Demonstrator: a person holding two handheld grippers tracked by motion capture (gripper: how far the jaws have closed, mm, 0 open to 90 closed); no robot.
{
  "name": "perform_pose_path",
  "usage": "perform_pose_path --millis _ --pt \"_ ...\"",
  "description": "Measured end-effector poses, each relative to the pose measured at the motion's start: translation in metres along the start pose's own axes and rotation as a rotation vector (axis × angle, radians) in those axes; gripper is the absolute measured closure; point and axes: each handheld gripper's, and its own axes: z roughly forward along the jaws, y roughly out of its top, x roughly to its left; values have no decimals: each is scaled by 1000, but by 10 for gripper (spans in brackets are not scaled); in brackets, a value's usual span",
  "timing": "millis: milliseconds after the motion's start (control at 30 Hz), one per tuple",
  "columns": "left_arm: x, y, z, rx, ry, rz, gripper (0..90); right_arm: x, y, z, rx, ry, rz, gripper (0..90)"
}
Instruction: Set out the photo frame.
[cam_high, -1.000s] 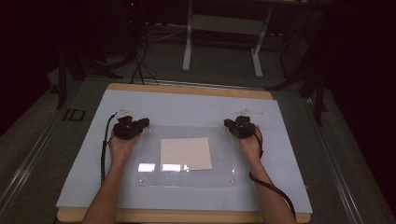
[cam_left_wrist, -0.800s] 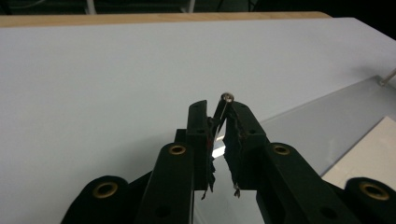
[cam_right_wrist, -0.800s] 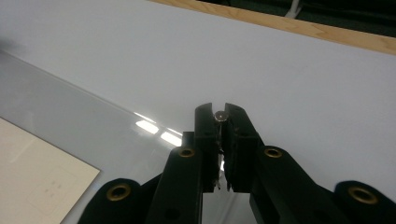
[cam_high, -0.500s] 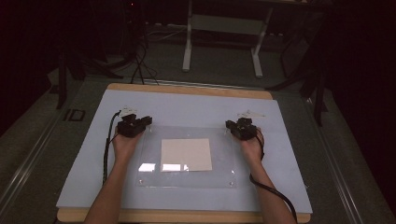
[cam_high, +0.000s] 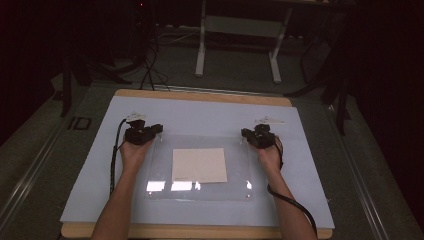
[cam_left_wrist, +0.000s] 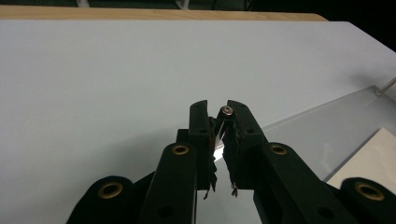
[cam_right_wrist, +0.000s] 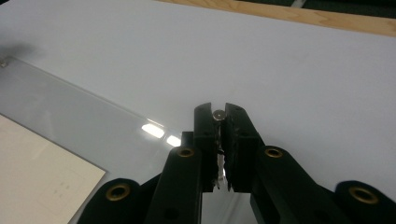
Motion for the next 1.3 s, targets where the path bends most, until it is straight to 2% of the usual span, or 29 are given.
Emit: perform_pose_path --millis 133,267,400,567,800,900,1000,1067,1133,1233,1300 --pt "2 3 4 12 5 -26 824 -2 5 4 19 -2 33 851" --pt "3 8 8 34 13 -45 829 -4 8 7 28 -4 45 854" --pt "7 9 12 31 -6 -106 822 -7 13 10 49 5 61 855" --pt "9 10 17 21 -5 -156 822 -10 17 13 63 12 87 855" --pt "9 13 21 42 11 -157 829 -10 20 14 80 0 100 843" --pt "8 13 21 43 12 -152 829 -6 23 6 72 -15 101 756" --pt "7 13 21 46 20 -135 831 -2 26 -3 70 -29 61 693" --pt "7 14 21 47 20 -133 834 0 27 -11 55 -8 60 675" --pt "8 14 21 48 17 -130 835 4 28 -18 51 11 38 664" --pt "9 14 21 49 3 -126 836 14 29 -28 52 60 -4 660" --pt "11 14 21 47 -8 -118 837 22 30 -36 51 110 -28 658"
